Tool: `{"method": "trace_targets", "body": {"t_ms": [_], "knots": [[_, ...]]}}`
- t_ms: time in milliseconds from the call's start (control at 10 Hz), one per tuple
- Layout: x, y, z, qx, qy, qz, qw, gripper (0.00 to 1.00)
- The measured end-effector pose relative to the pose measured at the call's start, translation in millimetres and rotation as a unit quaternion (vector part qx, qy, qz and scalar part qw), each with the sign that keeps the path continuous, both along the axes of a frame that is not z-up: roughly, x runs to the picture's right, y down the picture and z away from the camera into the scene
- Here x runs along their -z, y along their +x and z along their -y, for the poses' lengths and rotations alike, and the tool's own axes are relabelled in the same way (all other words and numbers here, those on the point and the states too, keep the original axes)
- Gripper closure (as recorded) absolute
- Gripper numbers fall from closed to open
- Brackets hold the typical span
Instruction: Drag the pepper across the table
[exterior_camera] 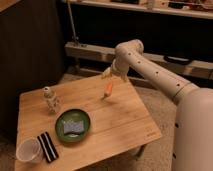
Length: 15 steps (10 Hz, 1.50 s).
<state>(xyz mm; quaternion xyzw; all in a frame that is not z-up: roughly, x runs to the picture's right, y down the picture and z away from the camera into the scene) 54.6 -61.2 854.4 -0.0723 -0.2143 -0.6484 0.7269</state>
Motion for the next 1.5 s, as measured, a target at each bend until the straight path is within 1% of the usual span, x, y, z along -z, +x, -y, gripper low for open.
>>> {"method": "trace_targets", "body": {"t_ms": [100,300,400,500,600,800,1000,1100,1200,1300,1400,1500], "knots": [[-11.0,-5.5,-0.4,0.007,0.003,0.002,1.0,0.2],[-27.3,-28.5,2.9,0.027,-0.001,0.012,0.9996,0.2],[-40.8,-42.5,0.4,0.036,-0.007,0.016,0.9992,0.2],[-52.7,-49.3,-5.3,0.043,-0.013,0.015,0.9989,0.2],[-63.1,-53.4,-10.8,0.05,-0.02,0.01,0.9985,0.2],[-85.3,-66.4,-25.6,0.063,-0.042,-0.008,0.9971,0.2],[-101.2,-56.5,-33.5,0.067,-0.056,-0.025,0.9959,0.2],[-111.8,-56.8,-34.7,0.069,-0.067,-0.026,0.995,0.2],[-116.6,-54.0,-33.8,0.063,-0.076,-0.021,0.9949,0.2],[-122.9,-45.6,-29.6,0.055,-0.08,-0.02,0.995,0.2],[-132.7,-36.8,-26.8,0.045,-0.092,-0.019,0.9946,0.2],[-139.6,-35.8,-27.5,0.039,-0.1,-0.02,0.994,0.2]]}}
